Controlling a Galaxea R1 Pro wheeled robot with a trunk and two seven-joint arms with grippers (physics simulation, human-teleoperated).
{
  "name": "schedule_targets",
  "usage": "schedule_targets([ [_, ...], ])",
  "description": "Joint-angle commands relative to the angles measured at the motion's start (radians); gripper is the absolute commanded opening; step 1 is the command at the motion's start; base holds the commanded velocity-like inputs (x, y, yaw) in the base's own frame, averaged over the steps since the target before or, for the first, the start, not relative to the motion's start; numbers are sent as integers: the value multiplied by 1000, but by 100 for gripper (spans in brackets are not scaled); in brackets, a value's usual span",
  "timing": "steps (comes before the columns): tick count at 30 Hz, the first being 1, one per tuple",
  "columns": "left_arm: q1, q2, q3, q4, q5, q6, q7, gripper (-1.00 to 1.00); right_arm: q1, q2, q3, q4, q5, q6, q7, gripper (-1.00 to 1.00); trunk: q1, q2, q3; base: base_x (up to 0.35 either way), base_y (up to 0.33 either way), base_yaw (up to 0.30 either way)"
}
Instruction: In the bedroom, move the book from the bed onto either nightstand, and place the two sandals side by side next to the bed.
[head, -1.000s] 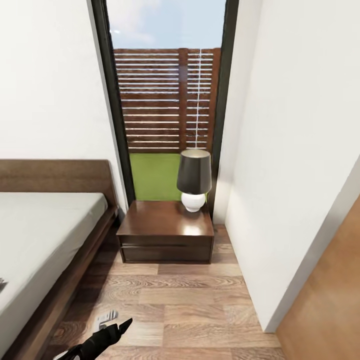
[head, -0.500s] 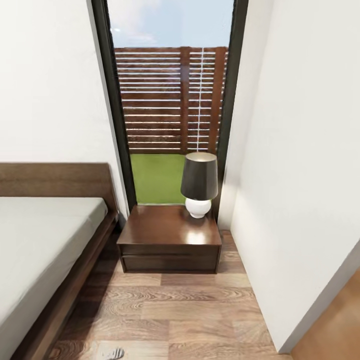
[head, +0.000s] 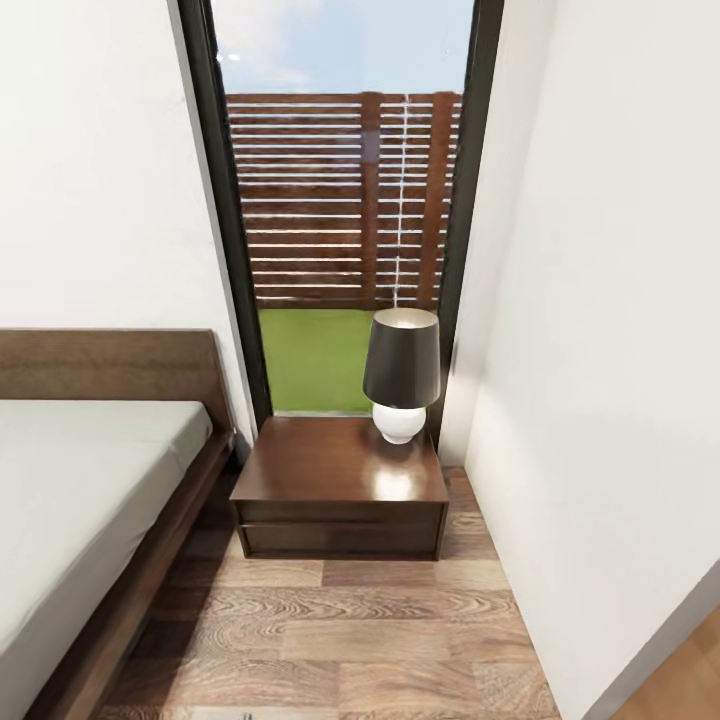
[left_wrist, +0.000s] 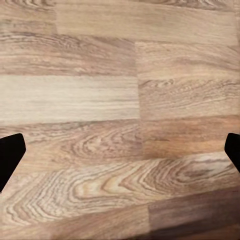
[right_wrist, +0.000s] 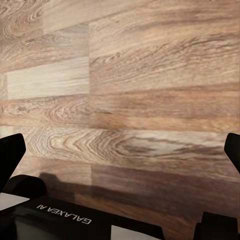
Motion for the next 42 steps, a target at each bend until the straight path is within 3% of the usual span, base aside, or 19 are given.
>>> schedule_targets([
  [1, -1, 0, 2, 1, 7, -2, -4, 100, 0, 0, -8, 1, 0, 3, 5, 100, 0, 0, -1, 4, 0, 0],
  [7, -1, 0, 1, 1, 6, -2, -4, 100, -1, 0, -8, 1, 0, 3, 5, 100, 0, 0, -1, 96, 0, 0],
  [22, -1, 0, 0, 1, 5, -4, -4, 100, 0, 0, -8, 0, 2, 3, 5, 100, 0, 0, -1, 319, 0, 3],
  [31, -1, 0, -1, 1, 5, -5, -4, 100, -1, 0, -8, 0, 3, 3, 5, 100, 0, 0, -1, 311, 0, 223],
  [42, -1, -1, -1, 1, 5, -5, -4, 100, -1, 0, -8, 1, 5, 3, 5, 100, 0, 0, -1, 87, -6, 44],
])
